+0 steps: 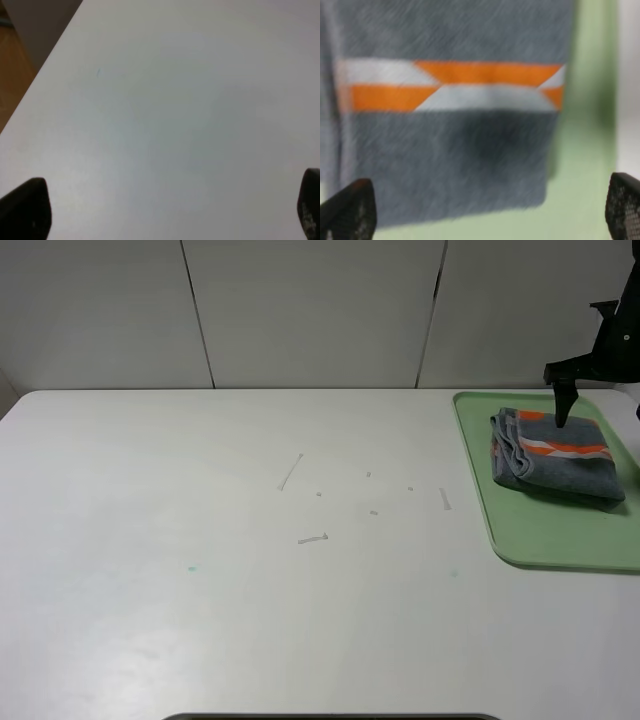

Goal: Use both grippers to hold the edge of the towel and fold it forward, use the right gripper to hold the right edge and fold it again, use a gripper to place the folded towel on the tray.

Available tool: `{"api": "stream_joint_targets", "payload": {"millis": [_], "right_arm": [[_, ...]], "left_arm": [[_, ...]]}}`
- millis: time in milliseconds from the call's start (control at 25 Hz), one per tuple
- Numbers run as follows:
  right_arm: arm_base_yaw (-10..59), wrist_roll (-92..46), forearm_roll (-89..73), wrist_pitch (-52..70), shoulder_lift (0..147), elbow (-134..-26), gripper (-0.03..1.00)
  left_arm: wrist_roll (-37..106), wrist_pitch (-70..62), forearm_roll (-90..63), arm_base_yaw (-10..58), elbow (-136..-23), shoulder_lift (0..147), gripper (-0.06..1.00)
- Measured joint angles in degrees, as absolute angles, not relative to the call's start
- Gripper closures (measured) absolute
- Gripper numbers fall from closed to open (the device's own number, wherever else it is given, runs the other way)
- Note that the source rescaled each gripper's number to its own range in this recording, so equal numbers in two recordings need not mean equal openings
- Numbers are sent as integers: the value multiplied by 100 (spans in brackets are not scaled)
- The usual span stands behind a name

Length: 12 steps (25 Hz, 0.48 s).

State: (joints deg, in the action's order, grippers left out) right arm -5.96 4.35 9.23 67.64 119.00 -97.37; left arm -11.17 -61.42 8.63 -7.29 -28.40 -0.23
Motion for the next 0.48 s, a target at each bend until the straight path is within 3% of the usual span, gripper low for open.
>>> {"api": "stream_joint_targets", "payload": {"millis": [480], "right_arm": [[-596,126,0,6932,10353,-9614,-3]], "left_arm": [[-1117,-6142,863,-729,-2840,-23,-6]]}}
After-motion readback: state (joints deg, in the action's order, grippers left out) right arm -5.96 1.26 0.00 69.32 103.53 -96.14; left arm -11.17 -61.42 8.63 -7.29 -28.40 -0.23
